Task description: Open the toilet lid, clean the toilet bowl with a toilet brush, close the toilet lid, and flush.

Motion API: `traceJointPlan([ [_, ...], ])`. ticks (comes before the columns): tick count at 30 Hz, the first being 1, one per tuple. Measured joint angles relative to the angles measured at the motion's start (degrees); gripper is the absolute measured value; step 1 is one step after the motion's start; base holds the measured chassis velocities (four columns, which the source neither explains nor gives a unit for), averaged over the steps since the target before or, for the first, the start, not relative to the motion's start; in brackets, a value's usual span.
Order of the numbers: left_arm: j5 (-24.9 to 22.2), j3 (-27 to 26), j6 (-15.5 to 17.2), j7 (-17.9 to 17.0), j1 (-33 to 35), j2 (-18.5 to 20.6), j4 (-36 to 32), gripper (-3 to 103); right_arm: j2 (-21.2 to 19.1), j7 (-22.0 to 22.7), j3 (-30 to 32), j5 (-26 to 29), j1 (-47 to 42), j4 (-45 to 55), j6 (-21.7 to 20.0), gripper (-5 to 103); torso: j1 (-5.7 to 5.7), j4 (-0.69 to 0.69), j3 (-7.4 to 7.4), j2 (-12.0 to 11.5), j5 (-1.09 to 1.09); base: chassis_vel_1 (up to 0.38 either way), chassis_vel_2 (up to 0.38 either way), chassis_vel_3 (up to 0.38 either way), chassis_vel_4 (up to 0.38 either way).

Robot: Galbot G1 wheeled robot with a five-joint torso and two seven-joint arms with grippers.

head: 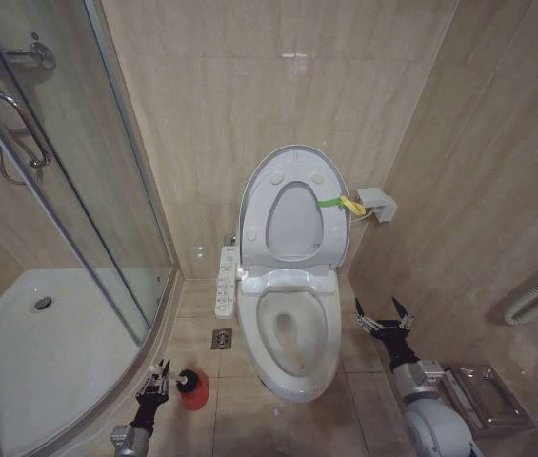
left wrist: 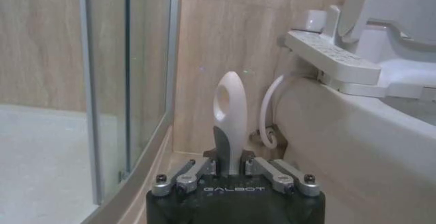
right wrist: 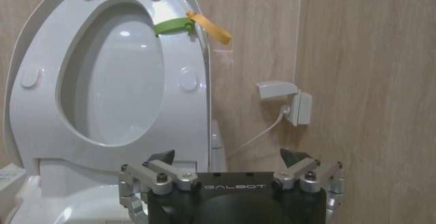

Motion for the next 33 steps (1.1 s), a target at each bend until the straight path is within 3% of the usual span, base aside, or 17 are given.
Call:
traceJointPlan([
  [12, -0.2, 1.6, 0.1, 0.6, -1.1, -0.8, 3.1, 18, 0.0, 0.0, 0.0, 0.0, 0.0, 0.0, 0.0, 100, 0.00, 0.00, 0.00, 0.0, 0.00, 0.000, 0.000, 0.000, 0.000],
  [33, -0.2, 1.1, -0.8, 5.3, -7.3, -3.9, 13.6, 18, 0.0, 0.0, 0.0, 0.0, 0.0, 0.0, 0.0, 100, 0.00, 0.00, -0.01, 0.0, 0.00, 0.000, 0.000, 0.000, 0.000],
])
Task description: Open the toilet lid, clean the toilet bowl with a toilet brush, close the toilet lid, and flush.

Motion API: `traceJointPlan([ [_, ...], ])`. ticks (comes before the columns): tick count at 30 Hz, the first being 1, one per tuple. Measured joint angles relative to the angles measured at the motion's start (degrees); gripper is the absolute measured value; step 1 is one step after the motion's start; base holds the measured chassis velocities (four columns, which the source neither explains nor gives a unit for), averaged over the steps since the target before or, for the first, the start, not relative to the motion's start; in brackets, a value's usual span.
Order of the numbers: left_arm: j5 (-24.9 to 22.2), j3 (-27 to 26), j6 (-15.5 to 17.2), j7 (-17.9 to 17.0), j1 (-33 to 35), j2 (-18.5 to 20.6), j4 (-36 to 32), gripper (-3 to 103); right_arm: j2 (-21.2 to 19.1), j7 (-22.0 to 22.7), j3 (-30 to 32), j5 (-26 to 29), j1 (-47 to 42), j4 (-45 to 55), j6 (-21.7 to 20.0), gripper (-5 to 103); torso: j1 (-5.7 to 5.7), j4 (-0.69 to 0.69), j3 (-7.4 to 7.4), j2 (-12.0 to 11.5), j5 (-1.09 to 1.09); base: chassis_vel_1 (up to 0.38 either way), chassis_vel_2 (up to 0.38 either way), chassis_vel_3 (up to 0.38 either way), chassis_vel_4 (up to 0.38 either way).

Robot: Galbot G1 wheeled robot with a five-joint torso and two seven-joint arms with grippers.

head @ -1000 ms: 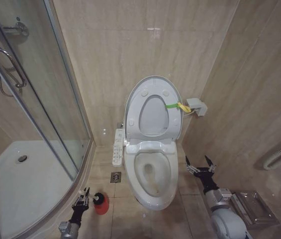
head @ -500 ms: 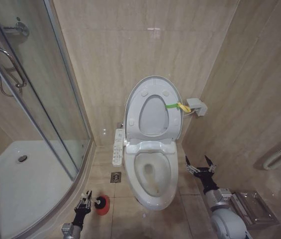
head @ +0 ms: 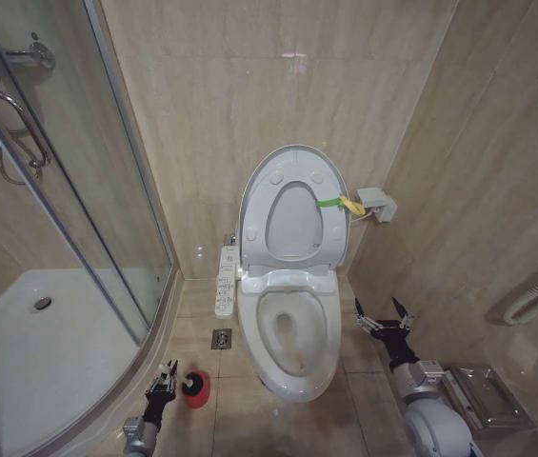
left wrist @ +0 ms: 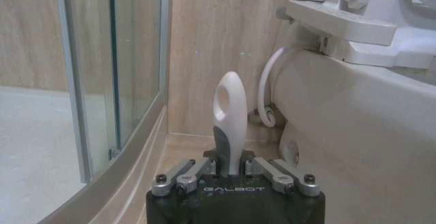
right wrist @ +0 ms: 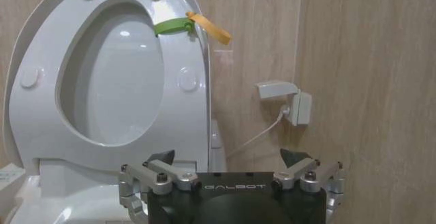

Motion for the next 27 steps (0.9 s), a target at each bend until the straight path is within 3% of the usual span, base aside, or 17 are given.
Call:
traceJointPlan([
  [27, 1.5, -0.5, 0.6, 4.5, -3.2, -2.1, 7.0, 18, 0.0, 0.0, 0.0, 0.0, 0.0, 0.0, 0.0, 100, 0.00, 0.00, 0.00, 0.0, 0.00, 0.000, 0.000, 0.000, 0.000],
])
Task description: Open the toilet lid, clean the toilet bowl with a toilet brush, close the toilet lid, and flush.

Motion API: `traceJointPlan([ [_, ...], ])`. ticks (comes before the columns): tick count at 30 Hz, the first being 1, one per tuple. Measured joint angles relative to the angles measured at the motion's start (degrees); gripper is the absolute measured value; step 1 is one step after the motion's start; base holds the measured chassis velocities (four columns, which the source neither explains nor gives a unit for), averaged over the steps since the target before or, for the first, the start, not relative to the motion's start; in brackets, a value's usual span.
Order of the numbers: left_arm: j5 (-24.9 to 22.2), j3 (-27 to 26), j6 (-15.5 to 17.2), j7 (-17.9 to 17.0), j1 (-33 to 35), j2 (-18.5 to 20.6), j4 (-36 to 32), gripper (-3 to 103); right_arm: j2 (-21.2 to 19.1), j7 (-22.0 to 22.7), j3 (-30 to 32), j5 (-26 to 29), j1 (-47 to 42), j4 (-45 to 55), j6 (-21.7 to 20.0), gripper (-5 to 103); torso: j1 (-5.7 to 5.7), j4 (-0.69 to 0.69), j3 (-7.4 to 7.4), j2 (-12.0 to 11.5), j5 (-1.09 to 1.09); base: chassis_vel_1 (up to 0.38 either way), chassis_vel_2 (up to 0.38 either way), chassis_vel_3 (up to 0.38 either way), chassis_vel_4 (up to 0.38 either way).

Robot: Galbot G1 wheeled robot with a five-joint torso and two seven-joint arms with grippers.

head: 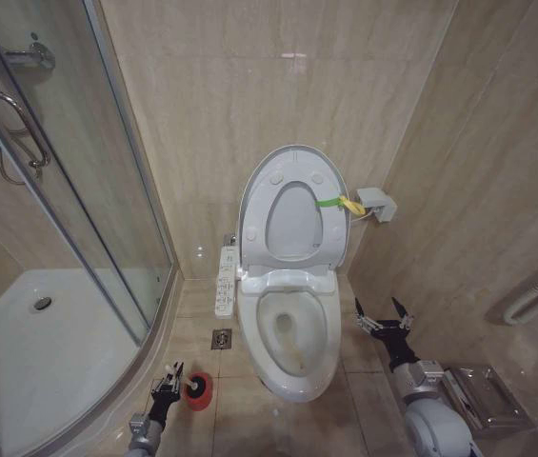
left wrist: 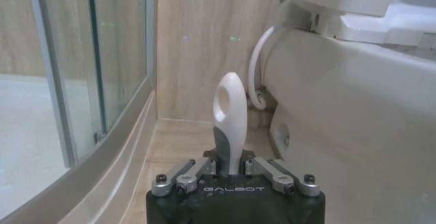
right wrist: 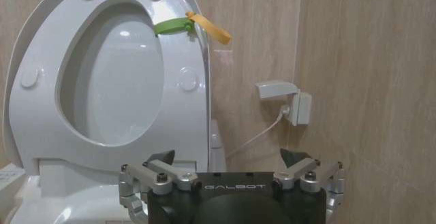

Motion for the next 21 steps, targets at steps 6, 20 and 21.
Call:
traceJointPlan([
  [6, 0.1, -0.2, 0.1, 0.2, 0.4, 0.1, -0.5, 24, 0.0, 0.0, 0.0, 0.0, 0.0, 0.0, 0.0, 100, 0.00, 0.00, 0.00, 0.0, -0.01, 0.000, 0.000, 0.000, 0.000],
  [20, 0.0, -0.4, 0.5, -0.1, 2.3, 1.2, -4.2, 78, 0.0, 0.0, 0.0, 0.0, 0.0, 0.0, 0.0, 100, -0.01, 0.00, 0.00, 0.0, -0.01, 0.000, 0.000, 0.000, 0.000],
  [21, 0.0, -0.4, 0.5, -0.4, 3.0, 1.5, -5.8, 78, 0.0, 0.0, 0.0, 0.0, 0.0, 0.0, 0.0, 100, -0.01, 0.00, 0.00, 0.0, -0.01, 0.000, 0.000, 0.000, 0.000],
])
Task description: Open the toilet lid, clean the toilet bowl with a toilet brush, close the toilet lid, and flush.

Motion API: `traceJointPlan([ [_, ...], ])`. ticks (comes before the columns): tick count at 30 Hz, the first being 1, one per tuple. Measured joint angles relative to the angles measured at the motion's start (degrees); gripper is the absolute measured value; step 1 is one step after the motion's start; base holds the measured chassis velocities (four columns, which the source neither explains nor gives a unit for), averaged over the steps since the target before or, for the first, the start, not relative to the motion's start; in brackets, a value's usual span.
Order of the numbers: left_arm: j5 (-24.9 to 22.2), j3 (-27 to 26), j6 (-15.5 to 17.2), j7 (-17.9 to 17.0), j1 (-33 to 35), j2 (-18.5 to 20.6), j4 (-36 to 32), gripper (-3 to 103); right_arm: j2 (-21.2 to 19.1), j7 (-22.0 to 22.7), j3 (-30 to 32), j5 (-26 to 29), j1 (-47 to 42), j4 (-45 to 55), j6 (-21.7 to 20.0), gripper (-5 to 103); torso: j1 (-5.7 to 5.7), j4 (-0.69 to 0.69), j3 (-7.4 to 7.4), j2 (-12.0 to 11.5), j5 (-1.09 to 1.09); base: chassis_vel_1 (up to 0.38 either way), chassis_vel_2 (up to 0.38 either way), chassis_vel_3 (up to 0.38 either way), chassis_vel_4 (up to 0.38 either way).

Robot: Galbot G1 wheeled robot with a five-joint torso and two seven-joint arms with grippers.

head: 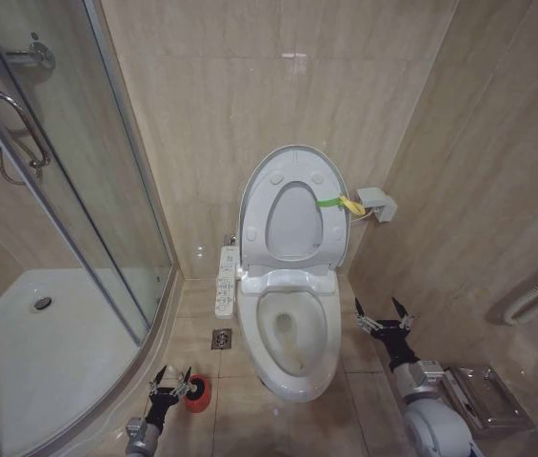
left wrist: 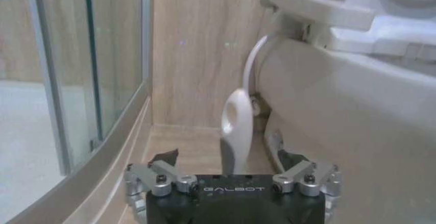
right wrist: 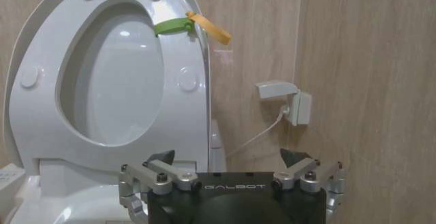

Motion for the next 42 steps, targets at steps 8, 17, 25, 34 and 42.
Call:
traceJointPlan([
  [8, 3.0, -0.8, 0.5, -4.2, 5.4, 2.5, -10.2, 100, 0.0, 0.0, 0.0, 0.0, 0.0, 0.0, 0.0, 100, 0.00, 0.01, 0.00, 0.0, 0.00, 0.000, 0.000, 0.000, 0.000],
  [17, 5.7, -3.3, 3.1, -8.0, 11.2, 6.0, -22.5, 100, 0.0, 0.0, 0.0, 0.0, 0.0, 0.0, 0.0, 100, 0.00, 0.00, 0.00, 0.0, 0.00, 0.000, 0.000, 0.000, 0.000],
  [25, 7.3, -7.0, 7.0, -10.9, 14.6, 8.9, -34.9, 100, 0.0, 0.0, 0.0, 0.0, 0.0, 0.0, 0.0, 100, 0.01, 0.00, 0.00, 0.0, -0.01, 0.000, 0.000, 0.000, 0.000],
  [34, 6.5, -12.3, 17.7, -17.4, 18.0, 11.2, -48.9, 100, 0.0, 0.0, 0.0, 0.0, 0.0, 0.0, 0.0, 100, 0.01, 0.00, 0.00, 0.0, 0.00, 0.000, 0.000, 0.000, 0.000],
  [42, 4.9, -16.1, 21.9, -17.4, 20.9, 12.1, -55.4, 100, 0.0, 0.0, 0.0, 0.0, 0.0, 0.0, 0.0, 100, 0.01, 0.00, 0.00, 0.0, 0.00, 0.000, 0.000, 0.000, 0.000],
])
